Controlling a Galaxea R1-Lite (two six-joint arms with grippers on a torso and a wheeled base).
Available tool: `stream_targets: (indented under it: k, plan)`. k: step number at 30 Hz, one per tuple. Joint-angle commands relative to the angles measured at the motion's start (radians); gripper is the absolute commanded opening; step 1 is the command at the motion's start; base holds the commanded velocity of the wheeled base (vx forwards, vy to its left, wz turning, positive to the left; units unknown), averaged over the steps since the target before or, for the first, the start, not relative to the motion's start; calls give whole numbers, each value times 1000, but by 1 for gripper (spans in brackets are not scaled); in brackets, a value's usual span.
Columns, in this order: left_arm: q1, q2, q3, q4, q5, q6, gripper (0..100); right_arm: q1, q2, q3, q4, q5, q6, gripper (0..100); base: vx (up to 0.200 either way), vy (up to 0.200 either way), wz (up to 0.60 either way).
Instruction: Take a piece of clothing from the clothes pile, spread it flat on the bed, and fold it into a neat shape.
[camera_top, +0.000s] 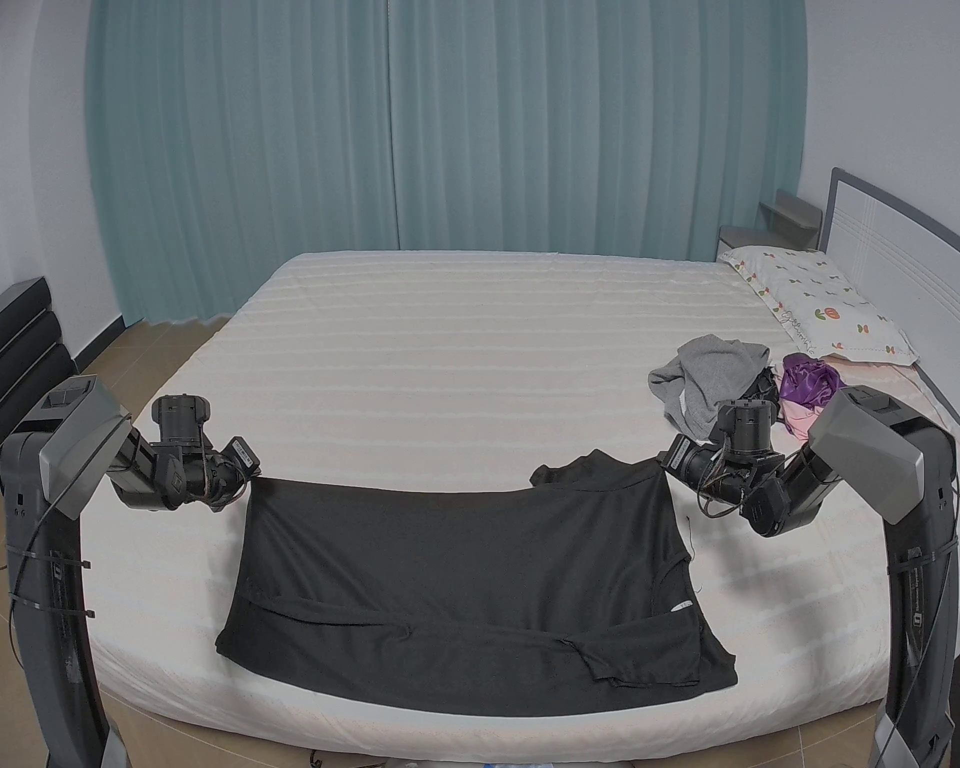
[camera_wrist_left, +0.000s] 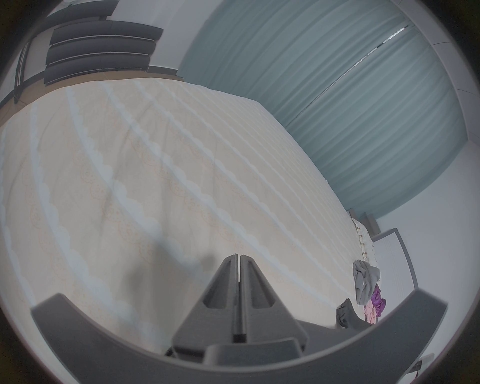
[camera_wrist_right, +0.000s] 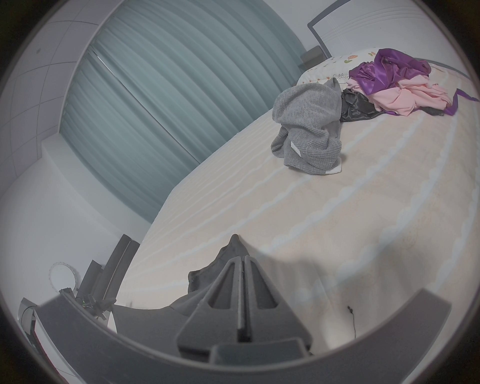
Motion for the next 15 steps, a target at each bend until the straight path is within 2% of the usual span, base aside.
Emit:
stream_targets:
  k: [1, 7, 15]
  plan:
    - [-3, -3, 0, -1, 0, -1, 0, 0, -5, 11, -9, -1, 0, 0, 0, 0, 0]
    - [1, -4, -3, -1, 9, -1, 0, -8, -14, 7, -46, -3, 0, 0, 0, 0, 0]
    - [1, -7, 5, -1, 10, 0, 0, -8, -17, 47, -27, 2, -8, 0, 0, 0, 0]
